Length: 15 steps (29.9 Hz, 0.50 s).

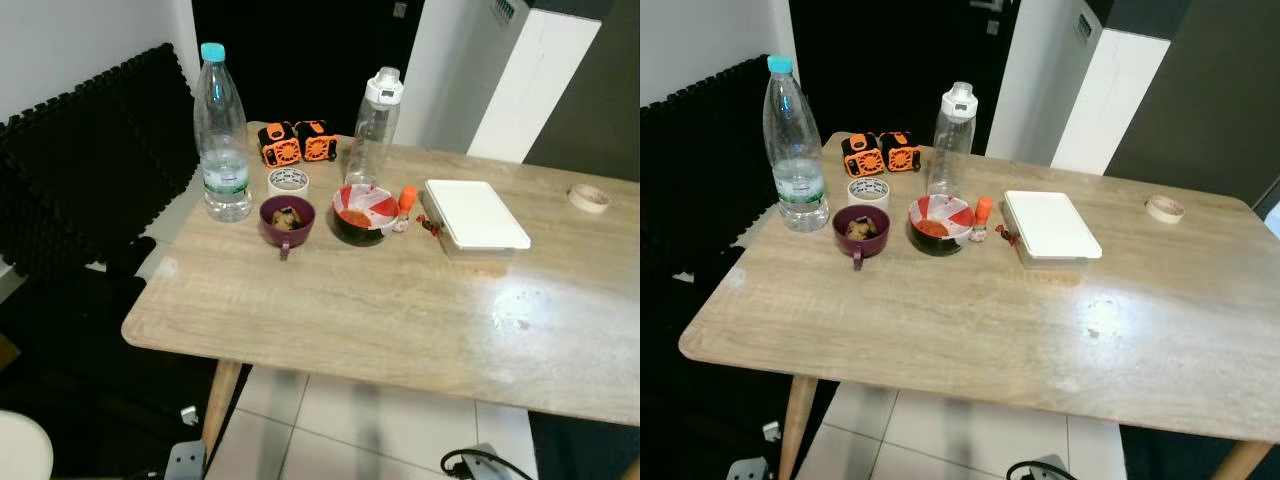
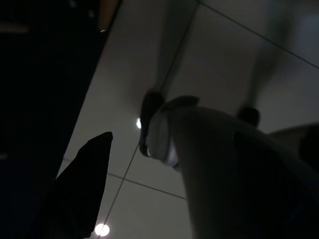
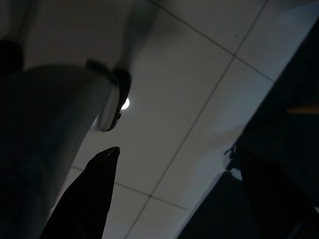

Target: Restocking fridge

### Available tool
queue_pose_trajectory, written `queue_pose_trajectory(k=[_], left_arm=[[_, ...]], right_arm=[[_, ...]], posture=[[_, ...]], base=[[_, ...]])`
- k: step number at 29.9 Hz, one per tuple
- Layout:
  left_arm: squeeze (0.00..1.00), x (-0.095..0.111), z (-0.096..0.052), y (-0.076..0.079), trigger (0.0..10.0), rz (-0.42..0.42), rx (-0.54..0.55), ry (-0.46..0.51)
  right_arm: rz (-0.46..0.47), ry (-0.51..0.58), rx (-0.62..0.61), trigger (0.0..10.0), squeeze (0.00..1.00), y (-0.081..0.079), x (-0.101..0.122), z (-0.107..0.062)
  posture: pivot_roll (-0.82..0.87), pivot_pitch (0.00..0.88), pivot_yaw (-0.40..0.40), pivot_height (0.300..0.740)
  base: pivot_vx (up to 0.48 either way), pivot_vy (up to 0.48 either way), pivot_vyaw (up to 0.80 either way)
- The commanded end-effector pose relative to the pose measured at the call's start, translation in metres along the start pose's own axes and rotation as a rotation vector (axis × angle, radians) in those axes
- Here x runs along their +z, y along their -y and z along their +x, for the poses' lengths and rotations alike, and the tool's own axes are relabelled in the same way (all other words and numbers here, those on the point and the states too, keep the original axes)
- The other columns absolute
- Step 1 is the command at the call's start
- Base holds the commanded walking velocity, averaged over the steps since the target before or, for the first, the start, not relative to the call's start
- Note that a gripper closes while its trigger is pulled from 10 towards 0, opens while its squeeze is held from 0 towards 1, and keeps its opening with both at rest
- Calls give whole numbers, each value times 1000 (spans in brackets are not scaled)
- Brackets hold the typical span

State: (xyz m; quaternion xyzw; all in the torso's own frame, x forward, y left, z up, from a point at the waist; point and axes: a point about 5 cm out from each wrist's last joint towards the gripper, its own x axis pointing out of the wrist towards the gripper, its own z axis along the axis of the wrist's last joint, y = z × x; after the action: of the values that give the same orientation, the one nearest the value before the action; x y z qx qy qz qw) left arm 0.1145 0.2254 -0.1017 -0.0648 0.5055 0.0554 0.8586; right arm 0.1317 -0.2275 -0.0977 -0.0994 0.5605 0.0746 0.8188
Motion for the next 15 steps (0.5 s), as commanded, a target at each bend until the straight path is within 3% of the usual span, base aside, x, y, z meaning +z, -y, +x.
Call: queue_pose_trajectory(k=[1, 7, 8, 10, 11, 13, 14, 15], left_arm=[[0, -11, -1, 3, 10000, -17, 5, -34], [0, -11, -1, 2, 10000, -41, 32, -22], [0, 11, -4, -25, 10000, -182, 217, 83], [0, 41, -16, -70, 10000, -399, 482, 227], [0, 41, -16, -70, 10000, -399, 482, 227], [0, 56, -28, -99, 10000, -501, 607, 300], [0, 56, -28, -99, 10000, -501, 607, 300], [0, 66, -39, -119, 10000, -559, 696, 355]], right_arm=[[-1, -14, -8, 10000, 0, 4, -5, -1], [-1, -17, -10, 10000, 0, 6, -7, -2], [-2, -18, -5, 10000, 0, 3, -7, -1], [-5, -15, 7, 10000, 0, -6, -6, 1], [-5, -15, 7, 10000, 0, -6, -6, 1], [-9, -10, 16, 10000, 0, -13, -2, 3], [-9, -10, 16, 10000, 0, -13, -2, 3], [-10, -5, 21, 10000, 0, -18, 1, 4]], posture=[[91, 9, -96, 740], [91, 9, -96, 740], [99, 12, -96, 740], [107, 13, -100, 740], [107, 13, -100, 740], [109, 14, -100, 740], [109, 14, -100, 740], [109, 14, -100, 740]], base=[[0, 0, 0], [0, 0, 0], [0, 0, 0], [0, 0, 0], [0, 0, 0], [0, 0, 0], [0, 0, 0], [0, 0, 0]])
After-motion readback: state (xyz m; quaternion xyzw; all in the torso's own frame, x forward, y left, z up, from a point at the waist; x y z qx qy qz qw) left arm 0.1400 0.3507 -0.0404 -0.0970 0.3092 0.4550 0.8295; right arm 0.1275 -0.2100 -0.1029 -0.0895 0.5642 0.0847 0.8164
